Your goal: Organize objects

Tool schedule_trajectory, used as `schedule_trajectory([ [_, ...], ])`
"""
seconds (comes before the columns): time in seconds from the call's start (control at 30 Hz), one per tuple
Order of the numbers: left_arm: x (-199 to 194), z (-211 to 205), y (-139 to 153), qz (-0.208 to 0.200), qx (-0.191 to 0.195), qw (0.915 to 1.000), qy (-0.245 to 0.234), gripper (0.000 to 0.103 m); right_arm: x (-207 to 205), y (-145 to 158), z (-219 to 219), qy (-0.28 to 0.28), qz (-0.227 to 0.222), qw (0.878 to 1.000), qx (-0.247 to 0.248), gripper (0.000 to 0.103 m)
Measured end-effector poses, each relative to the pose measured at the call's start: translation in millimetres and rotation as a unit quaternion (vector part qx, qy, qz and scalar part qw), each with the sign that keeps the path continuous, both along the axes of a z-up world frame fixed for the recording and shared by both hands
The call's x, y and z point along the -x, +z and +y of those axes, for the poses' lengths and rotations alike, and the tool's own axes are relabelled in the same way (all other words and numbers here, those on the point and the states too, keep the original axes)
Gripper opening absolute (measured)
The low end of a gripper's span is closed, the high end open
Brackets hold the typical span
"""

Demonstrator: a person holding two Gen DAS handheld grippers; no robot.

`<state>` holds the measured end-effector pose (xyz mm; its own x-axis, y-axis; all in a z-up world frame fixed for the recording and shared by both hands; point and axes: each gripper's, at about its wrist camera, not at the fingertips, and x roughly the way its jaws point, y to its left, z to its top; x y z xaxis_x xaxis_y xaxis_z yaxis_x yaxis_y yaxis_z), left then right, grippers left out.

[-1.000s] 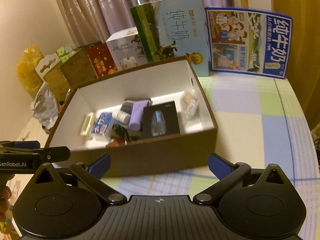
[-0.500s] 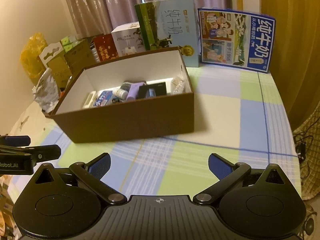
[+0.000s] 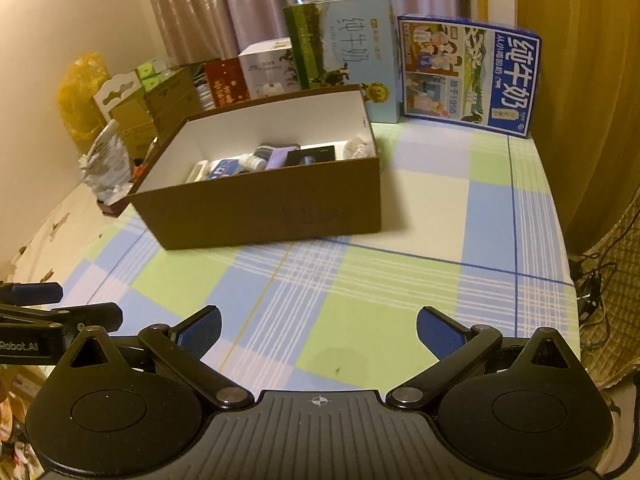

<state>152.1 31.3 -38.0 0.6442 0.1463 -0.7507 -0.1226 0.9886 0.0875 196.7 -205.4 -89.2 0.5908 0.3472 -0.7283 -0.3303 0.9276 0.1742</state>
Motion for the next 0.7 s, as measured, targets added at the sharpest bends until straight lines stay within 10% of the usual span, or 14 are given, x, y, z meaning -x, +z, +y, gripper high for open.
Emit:
schedule_trajectory([
  [0.7, 68.6, 21.0, 21.5, 0.006, -0.005, 0.9993, -0.036, 0.101, 79.5, 17.7, 25.1, -0.033, 0.006, 0.999, 0.004, 0.101],
])
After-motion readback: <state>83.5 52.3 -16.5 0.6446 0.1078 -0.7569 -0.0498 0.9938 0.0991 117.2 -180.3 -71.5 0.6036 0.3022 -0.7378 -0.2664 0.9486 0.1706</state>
